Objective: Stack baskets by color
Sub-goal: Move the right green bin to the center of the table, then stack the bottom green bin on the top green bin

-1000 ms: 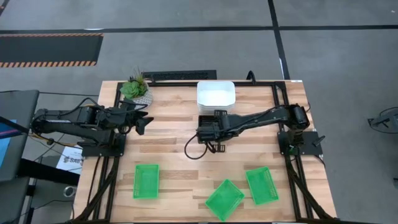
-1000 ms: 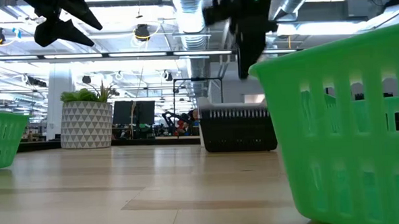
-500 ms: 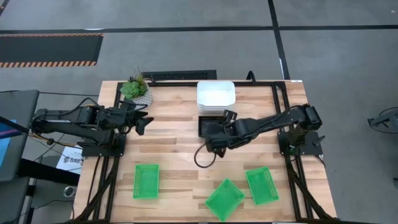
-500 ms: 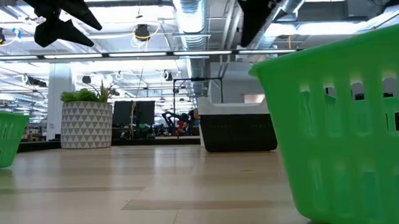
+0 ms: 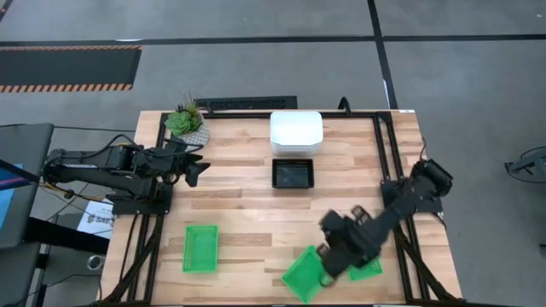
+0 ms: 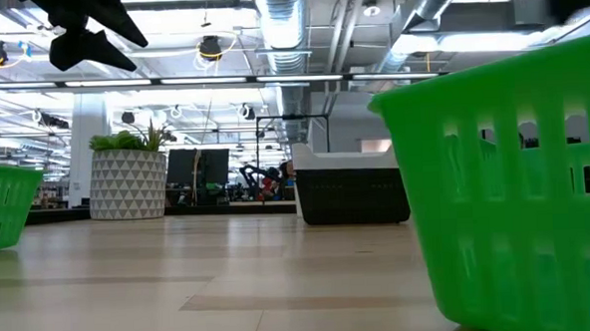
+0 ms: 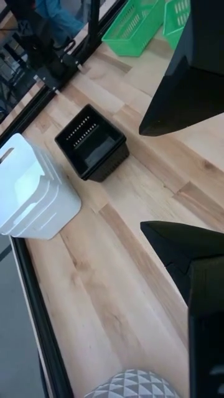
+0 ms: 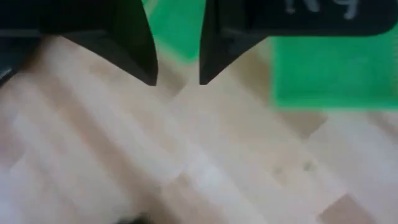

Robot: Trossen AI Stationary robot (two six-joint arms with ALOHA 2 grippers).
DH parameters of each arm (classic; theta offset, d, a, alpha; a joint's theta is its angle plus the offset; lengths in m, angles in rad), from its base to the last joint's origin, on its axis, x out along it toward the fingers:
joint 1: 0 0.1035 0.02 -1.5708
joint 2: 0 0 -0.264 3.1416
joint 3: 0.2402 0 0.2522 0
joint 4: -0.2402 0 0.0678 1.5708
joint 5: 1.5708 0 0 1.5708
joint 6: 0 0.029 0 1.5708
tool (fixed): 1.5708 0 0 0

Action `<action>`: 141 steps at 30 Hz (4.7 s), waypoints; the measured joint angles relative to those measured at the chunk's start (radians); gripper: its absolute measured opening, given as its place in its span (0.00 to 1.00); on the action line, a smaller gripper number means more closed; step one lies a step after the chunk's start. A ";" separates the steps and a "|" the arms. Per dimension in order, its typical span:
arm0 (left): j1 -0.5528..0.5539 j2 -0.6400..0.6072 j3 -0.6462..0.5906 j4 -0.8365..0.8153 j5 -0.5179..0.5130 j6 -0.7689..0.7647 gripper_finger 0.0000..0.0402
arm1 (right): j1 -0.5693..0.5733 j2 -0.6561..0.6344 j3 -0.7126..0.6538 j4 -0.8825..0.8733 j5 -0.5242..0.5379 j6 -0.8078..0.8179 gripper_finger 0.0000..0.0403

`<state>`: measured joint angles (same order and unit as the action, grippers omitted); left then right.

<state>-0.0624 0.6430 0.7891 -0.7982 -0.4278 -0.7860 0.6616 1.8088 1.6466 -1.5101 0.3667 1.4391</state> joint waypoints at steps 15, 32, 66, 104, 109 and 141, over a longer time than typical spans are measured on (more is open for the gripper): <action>0.000 0.000 0.000 0.000 -0.003 0.023 0.56 | 0.181 0.014 -0.232 0.241 -0.085 0.497 0.52; 0.000 0.000 0.000 0.001 -0.016 0.024 0.56 | 0.145 0.013 -0.380 0.370 -0.151 0.379 0.23; 0.000 0.000 0.000 0.000 -0.024 0.022 0.56 | -0.271 0.010 -0.261 0.701 -0.031 -1.015 0.02; 0.000 0.000 0.000 -0.001 -0.024 0.019 0.56 | -0.199 -0.119 -0.192 0.626 -0.103 -0.887 0.34; 0.000 0.000 0.000 -0.001 -0.024 0.019 0.56 | -0.092 -0.108 -0.193 0.574 -0.108 -0.787 0.34; 0.000 0.000 0.000 -0.051 -0.021 -0.013 0.56 | -0.100 0.159 -0.193 0.782 -0.338 -1.264 0.41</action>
<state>-0.0621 0.6426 0.7887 -0.8488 -0.4492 -0.7994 0.5618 1.9680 1.4535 -0.7277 0.0284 0.1753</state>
